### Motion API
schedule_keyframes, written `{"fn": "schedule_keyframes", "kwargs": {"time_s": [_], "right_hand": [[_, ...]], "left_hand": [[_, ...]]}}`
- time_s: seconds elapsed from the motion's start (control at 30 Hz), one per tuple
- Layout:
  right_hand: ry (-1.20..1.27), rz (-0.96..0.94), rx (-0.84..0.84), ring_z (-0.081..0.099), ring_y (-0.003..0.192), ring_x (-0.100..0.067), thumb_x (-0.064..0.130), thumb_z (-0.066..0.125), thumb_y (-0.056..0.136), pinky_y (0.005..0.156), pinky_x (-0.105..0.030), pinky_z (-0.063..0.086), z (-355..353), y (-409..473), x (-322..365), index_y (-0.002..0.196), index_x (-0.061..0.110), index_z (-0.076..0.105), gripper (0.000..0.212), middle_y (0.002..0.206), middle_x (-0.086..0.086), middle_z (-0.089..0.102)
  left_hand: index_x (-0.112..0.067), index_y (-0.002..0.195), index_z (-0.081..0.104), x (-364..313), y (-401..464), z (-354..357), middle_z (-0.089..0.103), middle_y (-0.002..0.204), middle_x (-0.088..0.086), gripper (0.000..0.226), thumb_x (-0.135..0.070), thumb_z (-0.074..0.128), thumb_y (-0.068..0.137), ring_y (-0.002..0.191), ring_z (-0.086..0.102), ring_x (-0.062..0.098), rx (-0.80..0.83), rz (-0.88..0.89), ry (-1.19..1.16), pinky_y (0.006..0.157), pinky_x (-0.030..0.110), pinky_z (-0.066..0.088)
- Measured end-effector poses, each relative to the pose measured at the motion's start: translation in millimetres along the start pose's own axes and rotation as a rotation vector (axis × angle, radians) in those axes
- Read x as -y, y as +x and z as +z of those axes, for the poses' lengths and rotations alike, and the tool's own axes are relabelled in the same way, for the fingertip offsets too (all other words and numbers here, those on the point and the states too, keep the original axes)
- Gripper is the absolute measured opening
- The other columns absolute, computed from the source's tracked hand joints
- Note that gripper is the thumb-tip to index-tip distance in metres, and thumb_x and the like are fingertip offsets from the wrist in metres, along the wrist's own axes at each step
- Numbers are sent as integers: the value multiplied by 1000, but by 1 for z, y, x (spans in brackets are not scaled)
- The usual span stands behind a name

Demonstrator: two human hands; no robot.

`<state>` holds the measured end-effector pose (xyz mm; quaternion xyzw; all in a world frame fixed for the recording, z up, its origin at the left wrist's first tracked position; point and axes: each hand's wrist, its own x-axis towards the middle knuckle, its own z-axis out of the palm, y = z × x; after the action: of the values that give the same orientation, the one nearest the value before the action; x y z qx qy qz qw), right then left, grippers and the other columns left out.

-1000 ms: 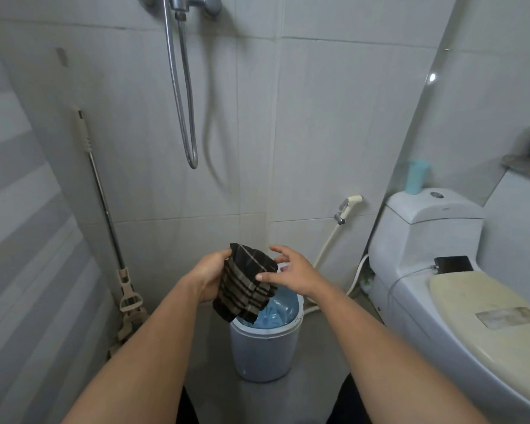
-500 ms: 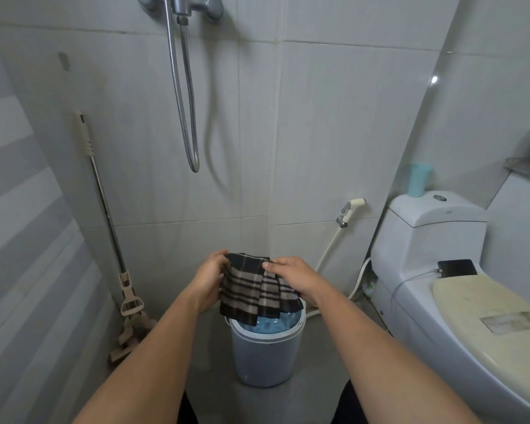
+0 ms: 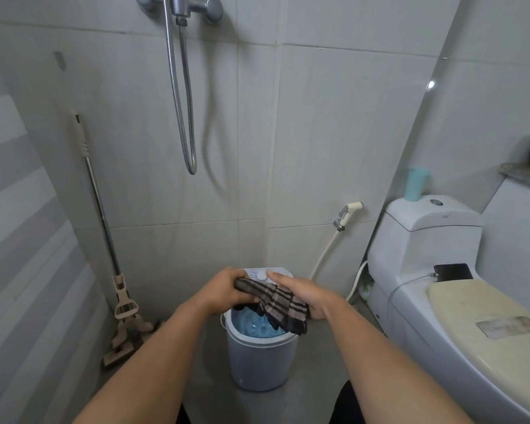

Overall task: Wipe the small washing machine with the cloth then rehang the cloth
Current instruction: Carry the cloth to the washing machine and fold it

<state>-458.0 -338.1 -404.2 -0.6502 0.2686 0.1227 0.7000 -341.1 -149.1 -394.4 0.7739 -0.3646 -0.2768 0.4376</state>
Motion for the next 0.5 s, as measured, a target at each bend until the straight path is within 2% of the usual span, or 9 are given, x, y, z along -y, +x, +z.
{"fn": "schedule_keyframes", "kwargs": {"time_s": [0.07,0.13,0.2,0.27,0.3,0.37,0.43,0.5], "right_hand": [[-47,-38,82,69,112,-42,49,90,71,100,-53,55,-2,1,-5,112,2,75,65,115,-26,73],[-58,-71,105,71,106,-39,38,93,68,103,-57,52,-4,2,-8,111,0,75,60,113,-27,73],[-33,-103,83,72,106,-39,28,89,75,102,-59,52,-2,4,-11,107,2,77,43,112,-26,74],[18,-151,28,72,108,-39,25,89,75,101,-61,52,1,10,-14,108,7,77,40,112,-24,75],[44,-183,1,72,107,-38,28,92,70,101,-60,52,4,12,-15,112,11,75,48,111,-21,76],[66,-238,-50,74,104,-33,33,94,66,101,-57,53,11,17,-18,122,20,71,62,108,-16,78],[75,-318,-66,75,103,-31,34,87,77,101,-54,54,21,20,-21,120,22,74,46,107,-14,78],[110,-360,-112,75,102,-31,36,77,87,100,-51,56,31,21,-24,114,20,77,31,106,-13,79]], "left_hand": [[-19,74,74,-3,0,-2,71,63,-4,16,-17,88,67,57,65,6,31,18,-2,57,22,51],[-24,80,74,2,1,-2,71,84,1,27,-27,91,60,74,67,10,-38,-1,9,71,28,56],[-29,99,64,7,2,3,53,108,1,54,-38,91,54,94,59,13,-244,-118,126,88,30,51],[-25,108,55,10,-1,11,48,110,-1,63,-40,89,57,93,53,12,-441,-205,154,82,30,48],[-21,104,56,9,-1,15,54,107,1,57,-37,88,60,87,57,13,-484,-238,77,74,31,51],[-11,94,60,8,2,23,70,99,15,34,-22,82,71,74,66,18,-468,-298,-221,61,36,57],[-6,94,64,5,3,31,73,98,22,18,-9,75,80,71,71,21,-422,-334,-504,60,33,59],[-5,101,66,6,5,36,75,93,18,18,-7,72,83,73,73,21,-429,-335,-649,63,32,59]]}}
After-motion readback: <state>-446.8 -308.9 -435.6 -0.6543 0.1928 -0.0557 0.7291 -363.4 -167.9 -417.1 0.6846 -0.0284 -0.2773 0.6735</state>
